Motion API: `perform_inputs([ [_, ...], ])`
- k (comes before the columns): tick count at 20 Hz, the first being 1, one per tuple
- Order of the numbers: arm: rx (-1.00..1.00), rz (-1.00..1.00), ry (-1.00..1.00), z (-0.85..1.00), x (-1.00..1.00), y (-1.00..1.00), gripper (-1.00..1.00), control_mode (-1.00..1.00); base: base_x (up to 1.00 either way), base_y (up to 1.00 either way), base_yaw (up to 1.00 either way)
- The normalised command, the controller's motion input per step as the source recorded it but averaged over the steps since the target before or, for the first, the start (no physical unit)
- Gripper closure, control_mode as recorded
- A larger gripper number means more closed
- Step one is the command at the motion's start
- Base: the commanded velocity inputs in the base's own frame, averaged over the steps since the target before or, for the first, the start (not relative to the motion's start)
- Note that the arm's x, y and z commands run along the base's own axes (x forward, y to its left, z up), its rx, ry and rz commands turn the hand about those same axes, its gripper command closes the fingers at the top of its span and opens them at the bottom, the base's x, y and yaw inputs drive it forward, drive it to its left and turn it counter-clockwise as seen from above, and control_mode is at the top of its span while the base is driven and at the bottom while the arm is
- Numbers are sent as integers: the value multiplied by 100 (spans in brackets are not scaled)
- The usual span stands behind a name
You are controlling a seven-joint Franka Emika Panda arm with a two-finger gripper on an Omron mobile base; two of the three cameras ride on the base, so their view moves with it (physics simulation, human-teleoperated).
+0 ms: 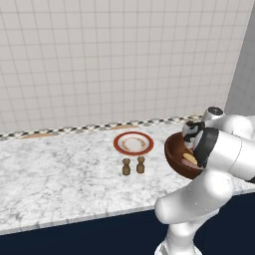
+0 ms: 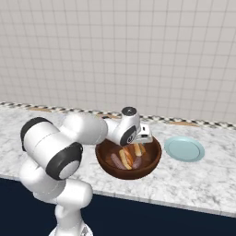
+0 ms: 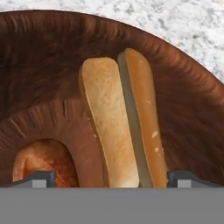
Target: Place one bun and one sausage from the bowl on each plate.
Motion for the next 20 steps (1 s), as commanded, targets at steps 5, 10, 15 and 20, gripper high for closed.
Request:
perform_inputs([
  [5,0,0,0,-7,18,-12,-100,-100,0,0,0],
  [10,0,0,0,-19,17,-5,-100,-100,0,0,0],
  [15,0,0,0,-35,3,1,-100,-100,0,0,0],
  [20,-1,1,-1,9,-25,27,-100,-100,0,0,0],
])
